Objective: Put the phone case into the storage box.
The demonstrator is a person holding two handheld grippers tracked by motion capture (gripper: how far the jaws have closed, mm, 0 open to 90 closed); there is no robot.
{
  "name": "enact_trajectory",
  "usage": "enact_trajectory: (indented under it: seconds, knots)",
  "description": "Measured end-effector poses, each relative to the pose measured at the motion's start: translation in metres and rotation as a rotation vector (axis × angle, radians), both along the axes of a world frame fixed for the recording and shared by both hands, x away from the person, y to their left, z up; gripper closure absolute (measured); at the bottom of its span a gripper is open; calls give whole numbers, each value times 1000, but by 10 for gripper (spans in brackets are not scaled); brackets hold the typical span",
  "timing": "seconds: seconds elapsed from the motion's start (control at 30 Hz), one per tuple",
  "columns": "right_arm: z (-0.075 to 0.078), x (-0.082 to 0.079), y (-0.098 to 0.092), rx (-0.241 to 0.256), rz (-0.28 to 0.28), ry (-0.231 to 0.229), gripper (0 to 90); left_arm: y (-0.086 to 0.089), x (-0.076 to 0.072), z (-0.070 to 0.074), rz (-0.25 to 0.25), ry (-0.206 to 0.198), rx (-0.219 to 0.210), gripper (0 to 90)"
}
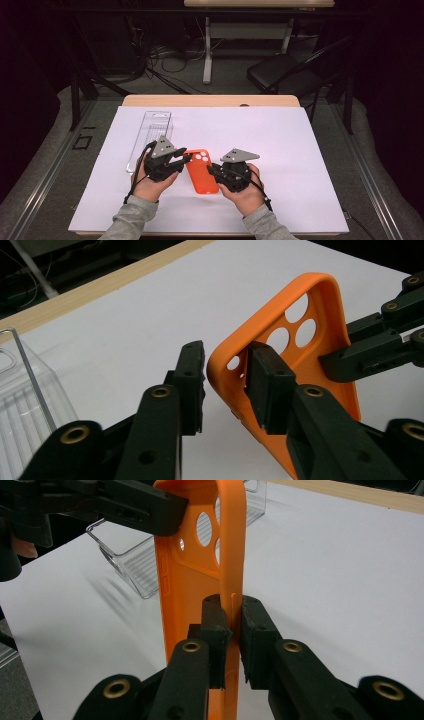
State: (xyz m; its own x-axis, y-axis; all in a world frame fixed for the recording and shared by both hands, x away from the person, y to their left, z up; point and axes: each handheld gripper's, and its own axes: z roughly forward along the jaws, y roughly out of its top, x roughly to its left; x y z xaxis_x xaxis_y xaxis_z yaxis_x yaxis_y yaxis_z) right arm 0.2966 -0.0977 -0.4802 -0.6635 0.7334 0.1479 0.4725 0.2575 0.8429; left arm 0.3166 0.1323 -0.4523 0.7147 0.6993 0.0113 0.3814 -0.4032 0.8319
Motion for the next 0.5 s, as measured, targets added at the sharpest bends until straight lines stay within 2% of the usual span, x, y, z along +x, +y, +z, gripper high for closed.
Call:
enact_trajectory:
  seconds: [0.5]
  knots:
    - [-1,1,-2,16,0,9,823,2,1,0,-4,3,-1,775]
